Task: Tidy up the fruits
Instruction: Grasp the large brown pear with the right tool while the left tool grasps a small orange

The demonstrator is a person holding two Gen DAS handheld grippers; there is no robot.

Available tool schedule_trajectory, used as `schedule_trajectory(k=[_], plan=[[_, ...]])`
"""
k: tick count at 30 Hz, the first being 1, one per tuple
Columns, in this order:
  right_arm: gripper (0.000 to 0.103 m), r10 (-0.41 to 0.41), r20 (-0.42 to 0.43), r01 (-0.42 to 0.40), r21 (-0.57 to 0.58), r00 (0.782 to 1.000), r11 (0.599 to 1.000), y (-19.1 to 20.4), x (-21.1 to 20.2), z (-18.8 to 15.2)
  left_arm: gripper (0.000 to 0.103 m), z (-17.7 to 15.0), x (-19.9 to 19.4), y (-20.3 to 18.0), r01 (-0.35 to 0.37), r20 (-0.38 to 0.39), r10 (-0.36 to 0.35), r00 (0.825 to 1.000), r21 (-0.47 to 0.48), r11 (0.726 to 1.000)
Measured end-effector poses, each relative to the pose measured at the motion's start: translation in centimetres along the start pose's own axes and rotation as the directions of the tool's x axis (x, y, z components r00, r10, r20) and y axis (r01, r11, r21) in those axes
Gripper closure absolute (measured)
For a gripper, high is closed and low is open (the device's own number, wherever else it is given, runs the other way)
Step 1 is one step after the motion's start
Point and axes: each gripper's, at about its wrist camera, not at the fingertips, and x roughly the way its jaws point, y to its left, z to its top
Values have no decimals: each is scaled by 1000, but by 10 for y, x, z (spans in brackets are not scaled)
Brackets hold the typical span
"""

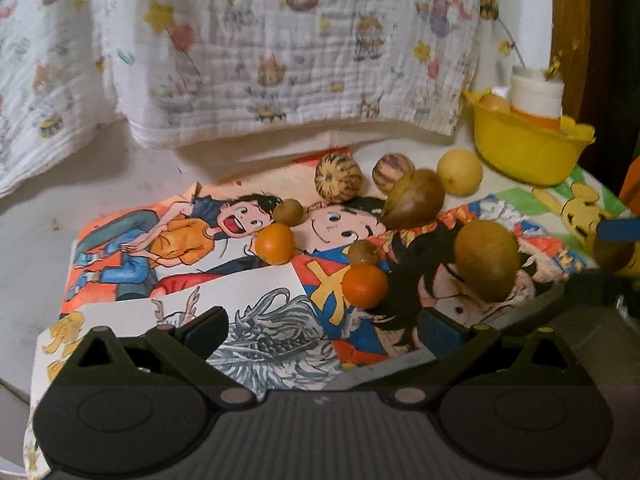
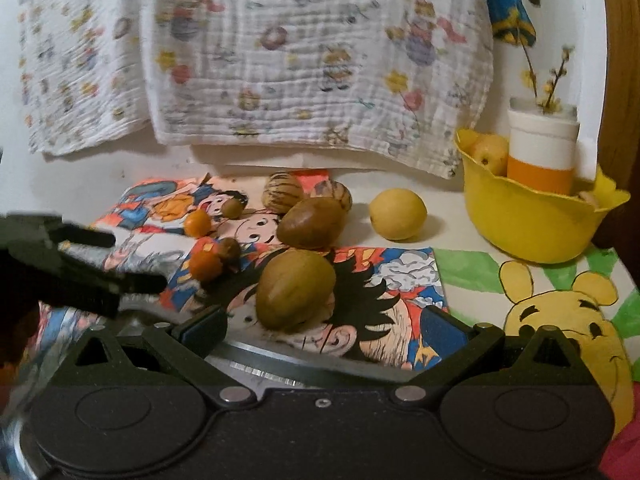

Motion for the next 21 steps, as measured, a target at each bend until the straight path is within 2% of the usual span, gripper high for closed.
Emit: schedule_trajectory(k=[8, 14, 21], plan=[[3, 57, -79, -48, 104, 995, 993, -9, 40, 15, 8, 6, 30, 2, 57, -21, -57, 998, 29, 998], [13, 77, -123, -57, 160, 989, 986, -8, 65, 19, 22, 8, 40, -3, 81, -10, -81, 997, 87, 993], [22, 97, -145, -67, 198, 985, 978, -6, 83, 19, 41, 11, 49, 0, 139, -6, -139, 990, 69, 988]])
